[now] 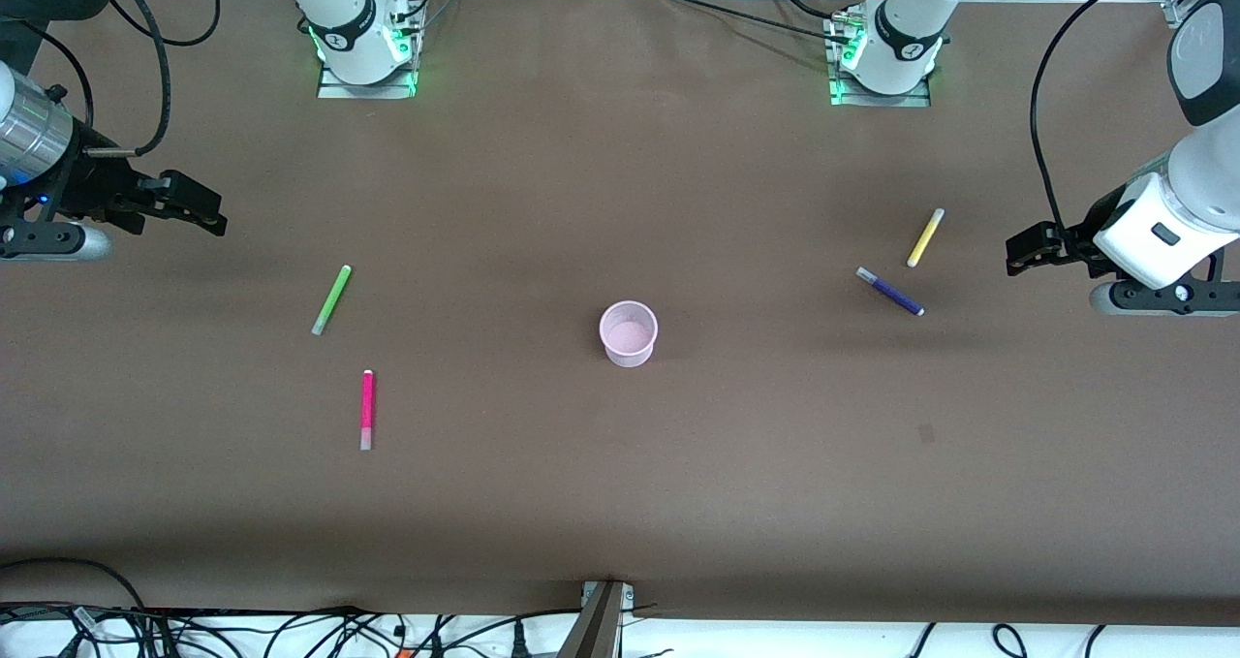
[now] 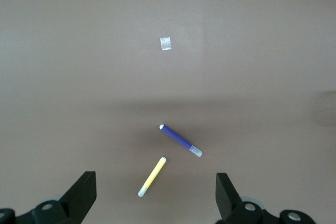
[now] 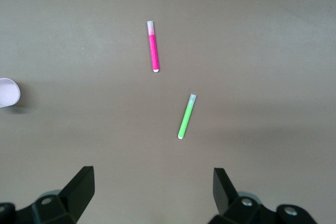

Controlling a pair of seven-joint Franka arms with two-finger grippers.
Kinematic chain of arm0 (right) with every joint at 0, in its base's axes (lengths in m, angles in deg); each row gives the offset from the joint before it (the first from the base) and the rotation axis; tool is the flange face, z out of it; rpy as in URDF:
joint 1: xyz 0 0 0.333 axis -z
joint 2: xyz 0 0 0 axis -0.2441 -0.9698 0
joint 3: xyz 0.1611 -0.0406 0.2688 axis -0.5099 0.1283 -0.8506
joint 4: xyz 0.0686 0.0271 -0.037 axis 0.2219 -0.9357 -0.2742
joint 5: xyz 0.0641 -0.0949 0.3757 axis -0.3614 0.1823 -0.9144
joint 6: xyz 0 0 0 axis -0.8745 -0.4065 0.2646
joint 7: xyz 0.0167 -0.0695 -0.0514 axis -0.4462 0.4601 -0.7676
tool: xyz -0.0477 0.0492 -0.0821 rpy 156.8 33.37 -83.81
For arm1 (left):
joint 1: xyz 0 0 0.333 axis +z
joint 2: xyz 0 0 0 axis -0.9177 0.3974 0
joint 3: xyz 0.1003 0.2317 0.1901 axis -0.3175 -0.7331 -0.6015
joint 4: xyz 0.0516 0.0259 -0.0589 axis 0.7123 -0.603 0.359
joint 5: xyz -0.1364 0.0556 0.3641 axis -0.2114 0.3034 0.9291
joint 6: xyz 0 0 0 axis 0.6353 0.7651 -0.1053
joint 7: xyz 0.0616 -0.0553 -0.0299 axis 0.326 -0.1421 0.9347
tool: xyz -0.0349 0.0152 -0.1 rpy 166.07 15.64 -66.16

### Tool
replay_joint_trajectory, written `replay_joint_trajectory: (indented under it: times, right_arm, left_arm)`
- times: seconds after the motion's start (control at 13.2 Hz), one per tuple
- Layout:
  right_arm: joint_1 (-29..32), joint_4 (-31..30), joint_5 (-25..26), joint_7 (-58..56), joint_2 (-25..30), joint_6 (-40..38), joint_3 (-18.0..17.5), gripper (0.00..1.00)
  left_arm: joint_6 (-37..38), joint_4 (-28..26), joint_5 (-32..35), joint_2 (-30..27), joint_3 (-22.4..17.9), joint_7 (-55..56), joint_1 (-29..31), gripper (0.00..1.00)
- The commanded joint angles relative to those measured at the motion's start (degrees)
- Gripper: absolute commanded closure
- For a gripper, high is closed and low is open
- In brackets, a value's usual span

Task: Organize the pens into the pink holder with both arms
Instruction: 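Move the left gripper down toward the blue pen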

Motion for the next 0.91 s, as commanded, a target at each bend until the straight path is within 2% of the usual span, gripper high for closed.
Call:
replay_joint_trajectory:
  times: [0.0,0.3,0.46,0.83]
  right_arm:
    - [-0.05,0.31,0.68,-0.4,0.32,0.0,-0.02,0.0]
    - [-0.05,0.31,0.6,-0.4,0.32,0.0,0.07,0.0]
    - [-0.05,0.31,0.59,-0.4,0.32,0.0,-0.02,0.0]
    - [-0.05,0.31,0.68,-0.4,0.32,0.0,-0.02,0.0]
  left_arm:
    - [1.29,-0.16,1.39,-0.52,0.55,-0.59,0.07,0.0]
    - [1.21,1.06,0.77,0.79,0.46,0.46,-0.37,0.0]
    - [1.39,0.02,0.6,0.97,0.37,0.64,0.15,0.0]
    - [2.35,-1.56,-0.01,5.53,0.46,6.17,0.24,0.0]
